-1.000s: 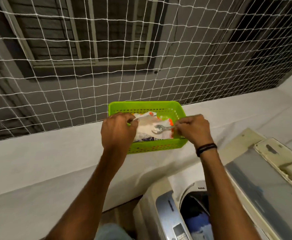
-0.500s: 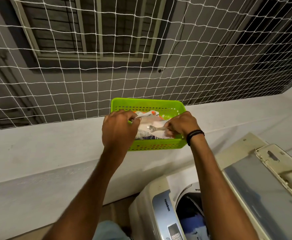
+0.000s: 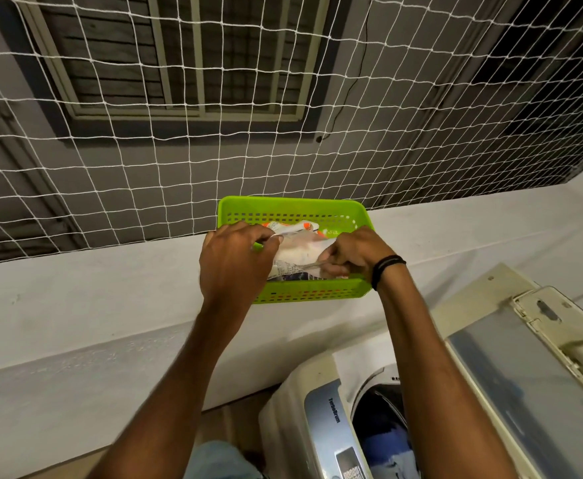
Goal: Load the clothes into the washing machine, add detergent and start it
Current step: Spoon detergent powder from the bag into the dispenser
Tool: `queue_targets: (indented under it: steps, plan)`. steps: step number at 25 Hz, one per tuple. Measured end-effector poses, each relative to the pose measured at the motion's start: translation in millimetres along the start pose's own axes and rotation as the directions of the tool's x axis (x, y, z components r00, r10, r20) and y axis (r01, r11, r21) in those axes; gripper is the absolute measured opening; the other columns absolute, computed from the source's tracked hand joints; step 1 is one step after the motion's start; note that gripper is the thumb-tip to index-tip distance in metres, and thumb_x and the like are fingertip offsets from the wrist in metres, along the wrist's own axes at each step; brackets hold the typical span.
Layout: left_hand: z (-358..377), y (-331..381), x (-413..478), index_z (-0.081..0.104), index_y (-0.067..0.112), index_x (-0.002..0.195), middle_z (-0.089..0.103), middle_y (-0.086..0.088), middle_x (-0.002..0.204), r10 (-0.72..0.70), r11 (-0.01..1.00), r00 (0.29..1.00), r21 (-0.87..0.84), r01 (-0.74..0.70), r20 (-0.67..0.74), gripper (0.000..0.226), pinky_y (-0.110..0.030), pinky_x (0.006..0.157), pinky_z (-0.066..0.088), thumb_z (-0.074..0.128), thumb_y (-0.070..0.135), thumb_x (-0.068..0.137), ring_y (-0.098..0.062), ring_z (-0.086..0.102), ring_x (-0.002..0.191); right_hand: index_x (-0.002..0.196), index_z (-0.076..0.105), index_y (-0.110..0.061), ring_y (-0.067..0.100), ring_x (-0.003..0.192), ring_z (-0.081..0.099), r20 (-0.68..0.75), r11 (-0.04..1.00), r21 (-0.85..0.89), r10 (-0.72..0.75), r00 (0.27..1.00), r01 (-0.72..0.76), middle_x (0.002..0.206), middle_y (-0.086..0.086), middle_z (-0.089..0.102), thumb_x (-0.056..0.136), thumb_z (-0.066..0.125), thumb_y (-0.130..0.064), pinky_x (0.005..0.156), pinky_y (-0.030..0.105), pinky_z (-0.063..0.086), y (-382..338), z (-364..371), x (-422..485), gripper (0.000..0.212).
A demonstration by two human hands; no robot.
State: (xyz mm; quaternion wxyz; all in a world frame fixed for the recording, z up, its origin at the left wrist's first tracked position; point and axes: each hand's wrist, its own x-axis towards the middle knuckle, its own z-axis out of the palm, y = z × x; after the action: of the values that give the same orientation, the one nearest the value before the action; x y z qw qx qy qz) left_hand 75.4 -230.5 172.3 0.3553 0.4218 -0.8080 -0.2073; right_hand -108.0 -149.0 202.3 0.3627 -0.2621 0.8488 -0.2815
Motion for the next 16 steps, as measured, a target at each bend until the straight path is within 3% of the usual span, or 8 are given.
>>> queue_targets:
  steps: [2, 4, 6, 8, 13, 16]
  plan:
    - [0, 0, 0, 0.076, 0.027, 0.083, 0.073, 0.006, 0.085, -0.005, 1.0, 1.0, 0.003, 0.005, -0.009, 0.016, -0.028, 0.078, 0.038, 0.066, 0.039, 0.087, -0.019, 0.061, 0.084, 0.044, 0.057, -0.008, 0.028, 0.062, 0.059, -0.046, 1.0, -0.028, -0.005, 0.999, 0.004, 0.056, 0.007, 0.065, 0.057, 0.043, -0.007, 0.055, 0.021, 0.045, 11, -8, 6, 0.02]
    - [1, 0, 0, 0.076, 0.027, 0.082, 0.073, 0.006, 0.085, -0.009, 1.0, 1.0, 0.001, 0.009, -0.017, 0.016, -0.027, 0.077, 0.038, 0.067, 0.039, 0.086, -0.019, 0.061, 0.083, 0.063, 0.069, -0.01, 0.018, 0.069, 0.067, -0.17, 0.997, -0.066, 0.016, 0.985, -0.027, 0.066, -0.001, 0.071, 0.063, 0.047, -0.02, 0.062, 0.018, 0.05, 23, -17, 18, 0.024]
    - [2, 0, -1, 0.076, 0.027, 0.082, 0.073, 0.006, 0.084, -0.007, 1.0, 1.0, 0.007, 0.007, -0.021, 0.015, -0.028, 0.076, 0.039, 0.068, 0.039, 0.086, -0.019, 0.062, 0.082, 0.076, 0.073, -0.016, 0.013, 0.074, 0.068, -0.282, 0.992, -0.11, 0.032, 0.959, -0.066, 0.069, -0.006, 0.071, 0.056, 0.048, -0.037, 0.069, 0.023, 0.052, 36, -23, 32, 0.038]
    - [1, 1, -1, 0.076, 0.027, 0.081, 0.073, 0.006, 0.084, -0.001, 1.0, 1.0, 0.013, 0.001, -0.019, 0.015, -0.028, 0.076, 0.039, 0.068, 0.04, 0.086, -0.018, 0.062, 0.082, 0.085, 0.073, -0.019, 0.021, 0.079, 0.072, -0.383, 0.995, -0.024, 0.08, 0.92, -0.096, 0.076, -0.002, 0.074, 0.041, 0.049, -0.045, 0.078, 0.034, 0.059, 56, -29, 53, 0.056]
    - [1, 0, -1, 0.076, 0.029, 0.082, 0.073, 0.007, 0.084, 0.012, 1.0, 1.0, 0.009, -0.011, -0.009, 0.014, -0.028, 0.076, 0.039, 0.069, 0.04, 0.086, -0.018, 0.062, 0.082, 0.088, 0.073, -0.019, 0.023, 0.081, 0.073, -0.441, 0.992, 0.032, 0.126, 0.889, -0.125, 0.08, 0.002, 0.075, 0.038, 0.047, -0.046, 0.083, 0.037, 0.059, 64, -27, 63, 0.063]
    - [3, -2, -1, 0.075, 0.029, 0.082, 0.072, 0.007, 0.085, 0.011, 1.0, 1.0, 0.008, -0.011, 0.004, 0.015, -0.03, 0.078, 0.04, 0.067, 0.041, 0.086, -0.018, 0.062, 0.083, 0.084, 0.076, -0.022, 0.021, 0.081, 0.072, -0.394, 0.994, 0.001, 0.097, 0.914, -0.105, 0.077, 0.0, 0.076, 0.042, 0.049, -0.045, 0.083, 0.037, 0.058, 59, -30, 49, 0.055]
